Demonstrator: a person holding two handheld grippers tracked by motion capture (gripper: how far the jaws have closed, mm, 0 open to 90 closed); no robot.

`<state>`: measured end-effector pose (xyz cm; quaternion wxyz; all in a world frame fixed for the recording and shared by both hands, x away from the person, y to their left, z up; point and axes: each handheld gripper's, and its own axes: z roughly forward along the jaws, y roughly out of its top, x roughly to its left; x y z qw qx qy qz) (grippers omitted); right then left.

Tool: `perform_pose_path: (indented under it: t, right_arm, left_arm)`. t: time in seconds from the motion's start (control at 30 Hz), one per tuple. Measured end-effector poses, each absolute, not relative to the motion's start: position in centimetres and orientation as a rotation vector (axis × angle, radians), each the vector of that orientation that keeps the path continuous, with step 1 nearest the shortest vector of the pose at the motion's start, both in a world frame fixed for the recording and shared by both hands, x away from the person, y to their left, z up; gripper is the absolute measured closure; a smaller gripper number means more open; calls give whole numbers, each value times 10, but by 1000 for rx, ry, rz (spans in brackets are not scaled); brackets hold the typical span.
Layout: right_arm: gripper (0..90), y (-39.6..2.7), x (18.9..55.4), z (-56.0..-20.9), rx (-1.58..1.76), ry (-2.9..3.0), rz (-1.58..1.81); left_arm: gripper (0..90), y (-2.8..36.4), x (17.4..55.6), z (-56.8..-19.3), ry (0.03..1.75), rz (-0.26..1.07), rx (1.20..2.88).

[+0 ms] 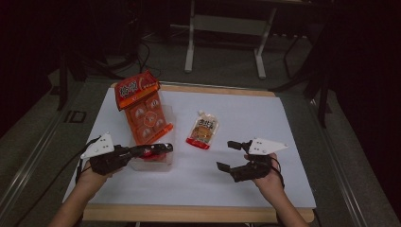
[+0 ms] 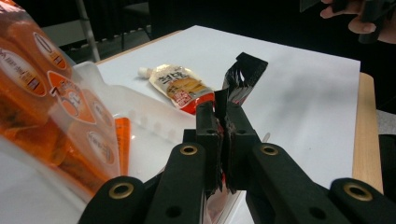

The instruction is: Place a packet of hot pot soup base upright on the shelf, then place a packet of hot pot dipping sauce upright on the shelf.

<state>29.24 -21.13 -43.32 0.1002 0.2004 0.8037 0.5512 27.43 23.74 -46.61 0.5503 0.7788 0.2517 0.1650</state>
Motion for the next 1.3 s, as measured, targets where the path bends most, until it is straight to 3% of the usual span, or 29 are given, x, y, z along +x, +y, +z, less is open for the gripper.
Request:
perform_pose_path:
  t: [0.37,0.5,0.7,0.87,1.3]
  right_arm:
    - [155,-210,293,-434,593,2383,1595]
    - [167,-212,294,-431,582,2369,1628]
    - [151,-213,293,-428,534,2357,1602]
    - [135,-214,294,-425,581,2353,1608]
    - [107,-217,307,-420,704,2252,1644]
  left_arm:
    - [822,241,273,-469,618,409,1836]
    - [630,239,274,-466,624,416,1828]
    - [190,236,272,-457,708,460,1767]
    - [23,235,268,-450,741,465,1708]
    - [17,222,243,-428,691,548,1665]
